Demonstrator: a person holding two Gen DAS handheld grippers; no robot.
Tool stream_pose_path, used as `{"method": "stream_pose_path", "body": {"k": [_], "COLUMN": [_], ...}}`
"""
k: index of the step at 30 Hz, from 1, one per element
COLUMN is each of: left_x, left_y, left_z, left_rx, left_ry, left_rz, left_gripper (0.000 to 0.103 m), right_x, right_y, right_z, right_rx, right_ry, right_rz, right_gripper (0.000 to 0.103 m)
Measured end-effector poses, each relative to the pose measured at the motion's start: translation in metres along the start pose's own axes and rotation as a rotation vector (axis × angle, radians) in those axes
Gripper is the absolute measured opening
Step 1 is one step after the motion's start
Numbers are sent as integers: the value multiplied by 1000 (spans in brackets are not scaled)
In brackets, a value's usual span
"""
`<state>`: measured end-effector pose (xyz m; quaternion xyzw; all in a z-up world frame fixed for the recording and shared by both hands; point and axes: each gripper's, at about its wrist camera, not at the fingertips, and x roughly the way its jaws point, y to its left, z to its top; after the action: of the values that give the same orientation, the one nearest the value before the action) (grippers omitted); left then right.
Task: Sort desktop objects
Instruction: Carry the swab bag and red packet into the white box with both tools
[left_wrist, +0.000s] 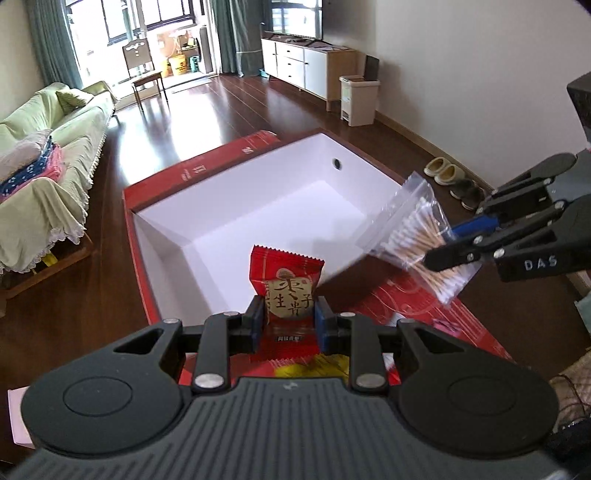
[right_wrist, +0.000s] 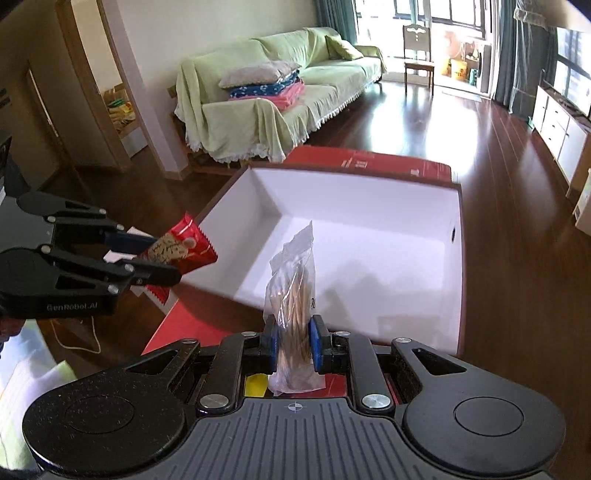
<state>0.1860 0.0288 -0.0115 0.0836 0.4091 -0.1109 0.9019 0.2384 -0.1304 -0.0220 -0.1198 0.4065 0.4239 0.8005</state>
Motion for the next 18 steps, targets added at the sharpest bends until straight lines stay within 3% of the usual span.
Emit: {"method": "stream_pose_path", "body": {"k": [9,18], "left_x": [31,73], "left_y": [28,56], "left_z": [23,47], "left_rx": [8,15], "left_ry": [12,29], "left_rz": [19,19], "left_gripper": [24,24], "right_x": [38,87], "right_y": [-20,-45], "right_z": [43,72], "right_rx": [7,44], "right_ry": [-7,51], "right_rz": [-8,-5], "right_gripper": [16,16]}}
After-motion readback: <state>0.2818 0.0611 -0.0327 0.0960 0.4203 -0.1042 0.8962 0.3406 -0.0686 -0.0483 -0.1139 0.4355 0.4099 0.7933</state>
